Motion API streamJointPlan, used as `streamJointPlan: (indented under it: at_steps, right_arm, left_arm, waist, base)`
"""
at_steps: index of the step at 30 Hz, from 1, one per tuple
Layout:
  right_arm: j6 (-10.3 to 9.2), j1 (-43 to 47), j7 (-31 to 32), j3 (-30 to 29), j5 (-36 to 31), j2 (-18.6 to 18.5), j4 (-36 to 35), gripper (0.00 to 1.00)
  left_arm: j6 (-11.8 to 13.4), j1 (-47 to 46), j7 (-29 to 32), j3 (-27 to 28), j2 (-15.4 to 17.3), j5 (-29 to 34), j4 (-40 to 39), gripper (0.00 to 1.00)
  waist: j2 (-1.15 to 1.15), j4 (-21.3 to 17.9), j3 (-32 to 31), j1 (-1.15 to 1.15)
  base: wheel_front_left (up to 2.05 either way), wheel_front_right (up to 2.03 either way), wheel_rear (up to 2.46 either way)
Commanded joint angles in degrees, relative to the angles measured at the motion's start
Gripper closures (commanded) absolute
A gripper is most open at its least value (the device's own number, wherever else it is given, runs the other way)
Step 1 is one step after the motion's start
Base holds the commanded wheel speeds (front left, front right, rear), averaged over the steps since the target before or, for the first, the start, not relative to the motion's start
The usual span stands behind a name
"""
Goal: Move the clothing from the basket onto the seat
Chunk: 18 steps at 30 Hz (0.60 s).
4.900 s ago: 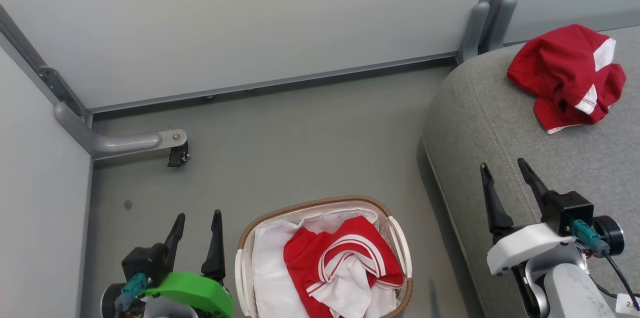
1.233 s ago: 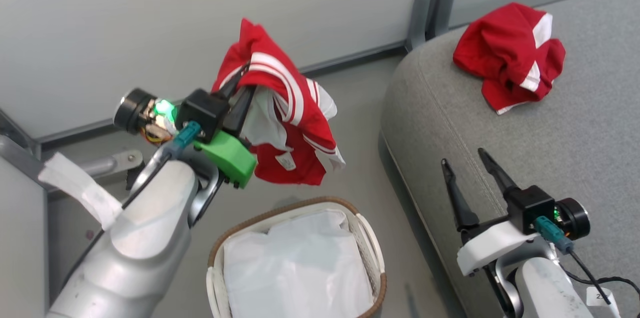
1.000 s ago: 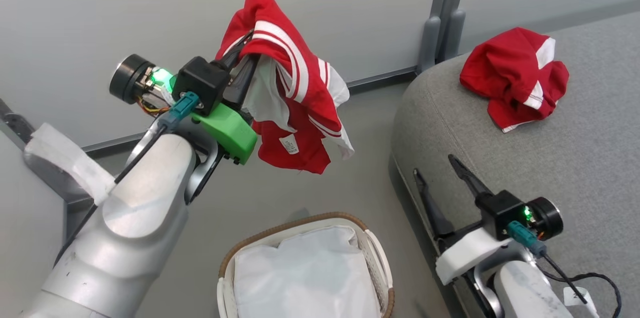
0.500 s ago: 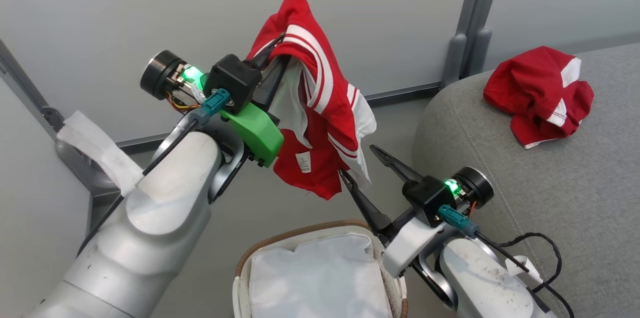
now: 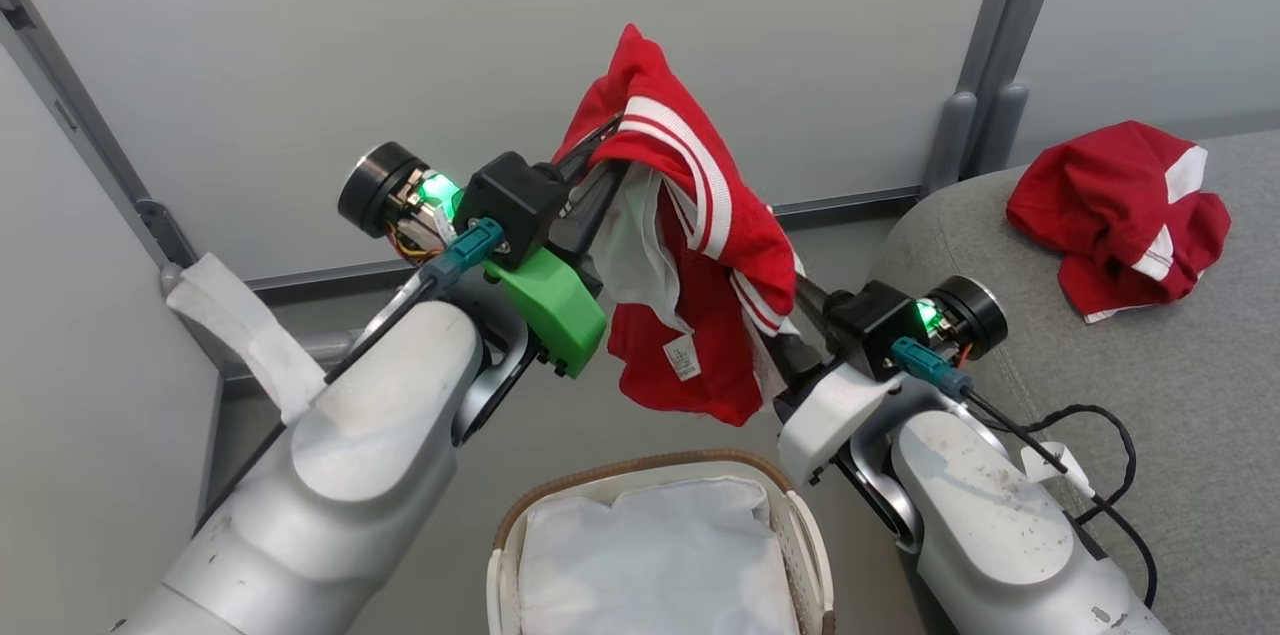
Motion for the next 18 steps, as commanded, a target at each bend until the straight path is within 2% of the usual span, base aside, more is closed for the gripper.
streamJointPlan:
  at_steps: [1, 2, 11, 12, 13, 14, 15, 16, 18]
  right_arm:
    - [-0.08, -0.37, -0.01, -0.36, 0.34, -0.2, 0.27, 0.95]
    - [-0.08, -0.32, -0.01, -0.62, 0.19, -0.22, 0.23, 1.0]
    - [-0.08, 0.91, -0.01, -1.83, -0.45, -0.21, -0.1, 1.0]
    - [-0.08, 1.03, -0.01, -2.11, -0.56, -0.21, -0.21, 1.0]
    - [-0.08, 1.12, -0.01, -2.38, -0.66, -0.21, -0.28, 1.0]
    - [-0.08, 1.15, -0.01, -2.74, -0.8, -0.21, -0.37, 1.0]
    - [-0.08, 1.09, -0.01, -3.11, -1.04, -0.21, -0.43, 1.0]
    - [-0.08, 1.01, -0.01, -3.39, -1.22, -0.21, -0.51, 1.0]
    - [-0.08, 0.62, -0.01, -4.39, -1.84, -0.2, -0.69, 1.0]
  left_arm:
    - [0.18, 1.13, -0.53, 0.19, 0.22, -0.59, 0.14, 1.0]
    - [0.38, 1.59, -0.67, 0.22, 0.3, -0.76, 0.17, 1.0]
    - [1.53, 5.79, -2.68, 1.13, 0.25, -3.0, 1.17, 1.0]
    - [1.66, 6.36, -3.04, 1.36, 0.15, -3.23, 1.25, 0.84]
    - [2.02, 6.92, -3.34, 1.65, 0.06, -3.59, 1.32, 0.58]
    - [2.19, 7.69, -3.71, 2.03, -0.07, -3.87, 1.42, 0.45]
    - [2.48, 8.49, -4.05, 2.41, -0.21, -4.11, 1.49, 0.15]
    - [2.63, 9.26, -4.23, 2.71, -0.29, -4.38, 1.6, 0.0]
    - [2.81, 11.07, -4.67, 3.18, -0.41, -4.57, 1.89, 0.0]
  waist:
    - [0.0, -0.2, -0.07, 0.0]
    - [0.0, -0.34, -0.12, 0.0]
    - [0.0, -1.55, -0.28, 0.0]
    - [0.0, -1.67, -0.3, 0.0]
    - [0.0, -1.76, -0.3, 0.0]
    - [0.0, -1.86, -0.3, 0.0]
    - [0.0, -1.97, -0.28, 0.0]
    - [0.0, -2.05, -0.26, 0.0]
    - [0.0, -2.24, -0.21, 0.0]
  base:
    - [0.0, 0.0, 0.0]
    - [0.0, 0.0, 0.0]
    - [0.0, 0.0, 0.0]
    - [0.0, 0.0, 0.0]
    - [0.0, 0.0, 0.0]
    - [0.0, 0.0, 0.0]
    - [0.0, 0.0, 0.0]
    - [0.0, 0.0, 0.0]
    - [0.0, 0.0, 0.0]
